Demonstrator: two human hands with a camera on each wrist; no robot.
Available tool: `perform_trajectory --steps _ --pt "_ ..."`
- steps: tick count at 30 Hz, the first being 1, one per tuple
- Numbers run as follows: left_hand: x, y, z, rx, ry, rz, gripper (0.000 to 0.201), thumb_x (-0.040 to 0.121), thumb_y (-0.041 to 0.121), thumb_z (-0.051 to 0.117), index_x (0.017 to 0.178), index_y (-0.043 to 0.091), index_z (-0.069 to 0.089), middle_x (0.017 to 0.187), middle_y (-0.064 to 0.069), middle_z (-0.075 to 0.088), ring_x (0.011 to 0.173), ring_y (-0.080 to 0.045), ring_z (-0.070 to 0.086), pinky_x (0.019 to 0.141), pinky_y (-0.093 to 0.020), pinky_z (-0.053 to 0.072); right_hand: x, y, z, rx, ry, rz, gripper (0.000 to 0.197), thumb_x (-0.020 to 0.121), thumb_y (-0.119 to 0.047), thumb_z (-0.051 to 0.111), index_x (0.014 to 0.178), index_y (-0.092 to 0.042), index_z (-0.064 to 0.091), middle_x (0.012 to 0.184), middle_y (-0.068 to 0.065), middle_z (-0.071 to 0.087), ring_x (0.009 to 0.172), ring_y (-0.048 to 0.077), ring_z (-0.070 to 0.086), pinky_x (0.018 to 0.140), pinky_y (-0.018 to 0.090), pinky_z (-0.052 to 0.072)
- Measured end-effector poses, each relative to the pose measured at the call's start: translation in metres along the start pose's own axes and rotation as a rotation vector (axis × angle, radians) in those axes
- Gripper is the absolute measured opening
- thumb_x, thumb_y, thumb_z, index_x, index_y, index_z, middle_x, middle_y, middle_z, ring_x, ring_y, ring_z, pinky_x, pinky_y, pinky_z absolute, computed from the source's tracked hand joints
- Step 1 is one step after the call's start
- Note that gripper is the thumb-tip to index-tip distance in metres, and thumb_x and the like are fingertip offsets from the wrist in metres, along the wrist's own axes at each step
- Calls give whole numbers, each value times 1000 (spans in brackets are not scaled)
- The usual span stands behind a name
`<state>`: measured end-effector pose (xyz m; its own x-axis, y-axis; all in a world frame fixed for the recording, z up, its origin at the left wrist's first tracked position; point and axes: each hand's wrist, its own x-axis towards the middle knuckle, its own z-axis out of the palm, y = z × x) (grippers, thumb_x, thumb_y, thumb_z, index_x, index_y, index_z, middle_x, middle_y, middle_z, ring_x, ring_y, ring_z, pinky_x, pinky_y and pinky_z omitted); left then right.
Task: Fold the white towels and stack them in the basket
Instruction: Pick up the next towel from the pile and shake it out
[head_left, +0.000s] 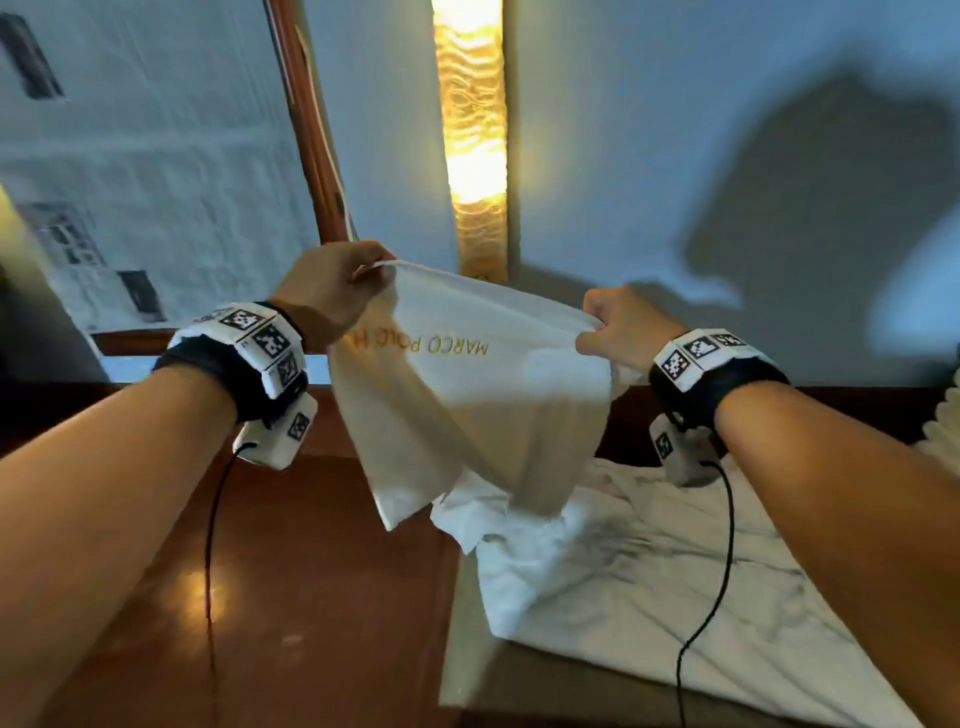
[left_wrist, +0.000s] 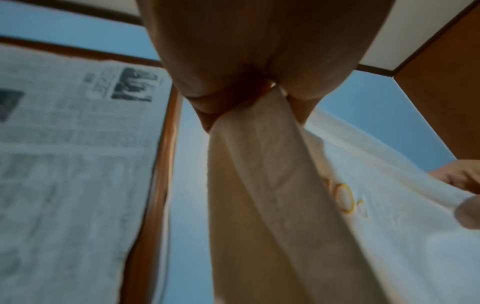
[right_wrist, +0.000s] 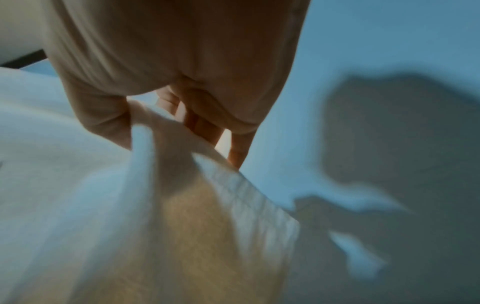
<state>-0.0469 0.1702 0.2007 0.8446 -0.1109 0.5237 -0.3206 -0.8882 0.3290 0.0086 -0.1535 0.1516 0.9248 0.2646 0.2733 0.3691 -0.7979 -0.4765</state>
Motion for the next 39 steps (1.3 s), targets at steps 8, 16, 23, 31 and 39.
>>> perform_trajectory --steps 8,16,23,31,39 --pt "-58 -71 -56 109 -108 -147 14 96 12 58 84 15 62 85 -10 60 90 -36 61 71 -34 35 -30 -99 35 -249 13 -12 33 91 -34 69 119 -17 64 122 9 64 114 32 58 86 33 43" --pt "-105 -42 2 -280 -241 -96 22 87 37 61 71 20 61 69 1 61 64 -17 53 66 -35 42 -29 -200 74 -448 -66 -274 6 87 -13 57 90 -19 58 98 5 62 96 29 56 74 34 43" --pt "-108 -70 -21 -201 -84 -69 24 104 26 50 90 10 61 85 -7 63 81 -24 54 69 -33 35 -34 -170 93 -268 38 -117 14 90 -34 67 92 -21 65 103 4 65 103 28 60 79 29 39" --pt "-113 -103 -22 -273 -50 -186 20 99 26 56 88 11 63 83 -5 64 82 -27 59 75 -37 44 -33 -162 101 206 212 29 12 83 -13 74 81 -14 62 82 3 60 83 28 60 73 40 47" --pt "-89 -74 13 -574 -216 -141 42 82 60 68 100 22 73 88 5 75 83 -13 69 83 -33 53 -9 -205 100 266 183 -226 26 83 -12 57 77 -38 57 82 -2 61 82 23 60 75 44 53"
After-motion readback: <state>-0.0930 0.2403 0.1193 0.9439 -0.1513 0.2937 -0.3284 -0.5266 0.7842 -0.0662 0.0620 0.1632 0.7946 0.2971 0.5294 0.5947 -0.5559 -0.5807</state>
